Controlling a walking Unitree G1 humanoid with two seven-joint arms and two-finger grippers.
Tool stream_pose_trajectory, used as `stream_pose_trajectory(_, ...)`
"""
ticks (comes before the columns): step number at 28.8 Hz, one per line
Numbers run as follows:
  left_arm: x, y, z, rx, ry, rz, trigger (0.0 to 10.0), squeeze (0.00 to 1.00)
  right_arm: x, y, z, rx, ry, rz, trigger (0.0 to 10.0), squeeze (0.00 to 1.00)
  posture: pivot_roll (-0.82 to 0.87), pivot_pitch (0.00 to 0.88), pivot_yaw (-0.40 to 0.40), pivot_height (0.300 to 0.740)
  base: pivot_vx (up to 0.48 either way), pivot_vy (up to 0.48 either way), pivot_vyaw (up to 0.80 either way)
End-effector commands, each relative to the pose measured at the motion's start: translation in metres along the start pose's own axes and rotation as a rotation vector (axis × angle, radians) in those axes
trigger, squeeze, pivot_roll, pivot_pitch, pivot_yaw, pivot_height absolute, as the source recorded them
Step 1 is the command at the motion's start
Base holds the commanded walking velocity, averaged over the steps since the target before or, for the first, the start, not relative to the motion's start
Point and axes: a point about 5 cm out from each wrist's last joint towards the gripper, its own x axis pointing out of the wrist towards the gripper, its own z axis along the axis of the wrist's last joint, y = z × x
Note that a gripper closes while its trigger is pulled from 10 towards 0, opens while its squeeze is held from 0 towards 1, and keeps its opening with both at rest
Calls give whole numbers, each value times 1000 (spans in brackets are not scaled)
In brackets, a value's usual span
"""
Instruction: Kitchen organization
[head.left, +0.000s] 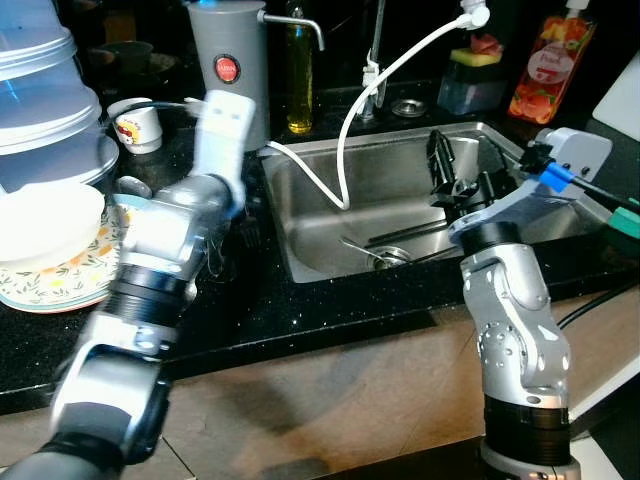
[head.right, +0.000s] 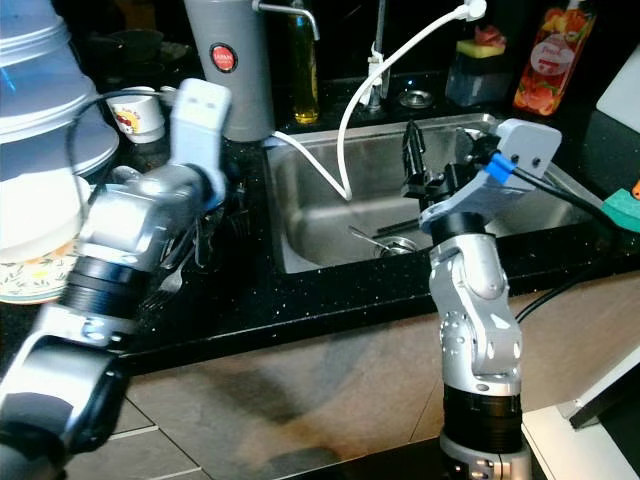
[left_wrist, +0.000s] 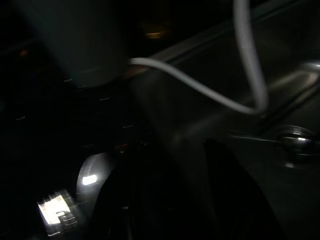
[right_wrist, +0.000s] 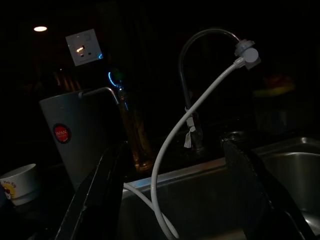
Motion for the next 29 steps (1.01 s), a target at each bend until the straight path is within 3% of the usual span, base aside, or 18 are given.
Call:
stream_pose_trajectory(1, 0, -9, 1, 1, 1, 34, 10000, 0, 1, 2, 0, 6, 7, 8, 10000, 0, 4, 0, 35, 740, 0, 0, 0)
stream_pose_trajectory(4, -3, -13, -2, -35, 0, 92, 10000, 63, 1, 1, 0, 5, 8, 6, 10000, 0, -6, 0, 34, 740, 0, 0, 0)
stream_pose_trajectory(5, -4, -12, -4, -44, 1, 135, 10000, 875, 0, 1, 0, 4, 10, 5, 10000, 0, -8, 0, 32, 740, 0, 0, 0)
stream_pose_trajectory(6, -5, -10, -6, -49, 2, 163, 10000, 875, 0, 1, -1, 4, 12, 5, 10000, 0, -8, 0, 32, 740, 0, 0, 0)
stream_pose_trajectory(7, -7, -10, -8, -59, 3, 190, 10000, 1000, 0, 1, -1, 4, 14, 5, 10000, 0, -9, 0, 31, 740, 0, 0, 0)
stream_pose_trajectory(13, -12, -5, -19, -110, 18, 313, 10000, 1000, -1, 0, 0, -1, 20, 10, 10000, 0, -12, 0, 20, 740, 0, 0, 0)
stream_pose_trajectory(16, -13, -6, -25, -127, 47, 313, 10000, 1000, 0, 0, 0, -2, 22, 13, 10000, 0, -14, 0, 17, 740, 0, 0, 0)
stream_pose_trajectory(17, -13, -9, -27, -138, 56, 305, 10000, 0, 0, 0, 0, -1, 22, 15, 10000, 0, -13, 0, 16, 740, 0, 0, 0)
stream_pose_trajectory(23, -11, -23, -36, -232, 121, 243, 9922, 0, 2, 1, 0, -1, 19, 23, 10000, 0, -18, 0, 18, 740, 0, 0, 0)
stream_pose_trajectory(29, -14, -20, -45, -266, 160, 284, 10000, 0, 2, 1, 1, -3, 19, 25, 10000, 0, -17, 0, 19, 740, 0, 0, 0)
